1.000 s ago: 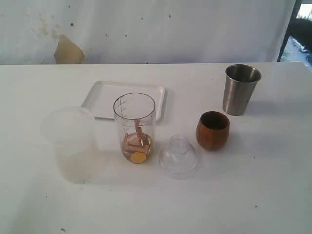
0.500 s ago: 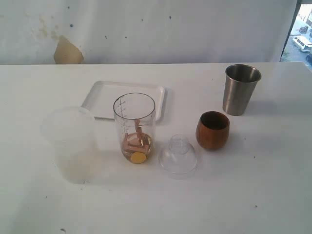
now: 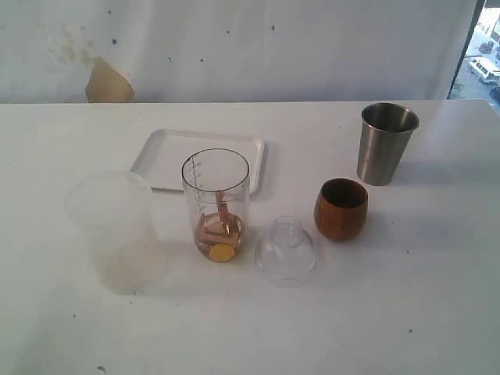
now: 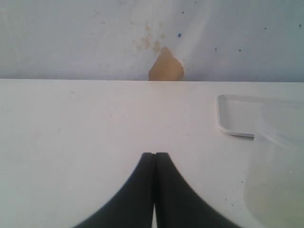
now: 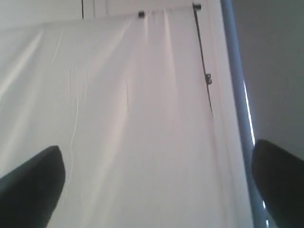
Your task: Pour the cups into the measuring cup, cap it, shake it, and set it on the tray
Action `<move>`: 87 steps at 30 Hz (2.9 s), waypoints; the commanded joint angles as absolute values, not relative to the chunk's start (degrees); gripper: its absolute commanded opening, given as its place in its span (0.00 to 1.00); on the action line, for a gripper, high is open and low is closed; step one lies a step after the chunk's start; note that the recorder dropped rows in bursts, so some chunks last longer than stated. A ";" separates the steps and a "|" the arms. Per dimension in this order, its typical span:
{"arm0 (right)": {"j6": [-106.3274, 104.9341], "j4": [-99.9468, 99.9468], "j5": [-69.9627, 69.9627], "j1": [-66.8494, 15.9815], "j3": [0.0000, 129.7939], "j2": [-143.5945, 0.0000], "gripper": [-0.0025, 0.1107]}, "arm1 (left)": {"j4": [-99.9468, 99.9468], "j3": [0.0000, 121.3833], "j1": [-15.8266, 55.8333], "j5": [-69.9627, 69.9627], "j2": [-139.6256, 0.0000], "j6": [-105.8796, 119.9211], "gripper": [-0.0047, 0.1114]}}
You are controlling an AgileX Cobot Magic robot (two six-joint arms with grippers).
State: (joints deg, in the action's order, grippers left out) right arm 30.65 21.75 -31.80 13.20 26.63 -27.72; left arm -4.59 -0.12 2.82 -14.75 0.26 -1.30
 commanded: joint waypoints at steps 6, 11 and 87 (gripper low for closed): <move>1.04 -1.86 -33.48 12.06 15.89 -18.15 0.89 | -3.91 0.00 2.70 -14.61 0.00 -1.26 0.93; -2.17 -1.48 -21.99 12.06 12.53 -12.00 0.89 | -3.91 0.00 2.70 -14.61 0.00 -1.26 0.93; 57.93 63.80 -43.82 3.73 7.77 -38.78 0.89 | -3.91 0.00 2.70 -14.61 0.00 -1.26 0.93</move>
State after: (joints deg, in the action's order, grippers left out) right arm 56.56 60.83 -42.72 3.98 6.11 -31.58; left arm -4.59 -0.12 2.82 -14.75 0.26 -1.30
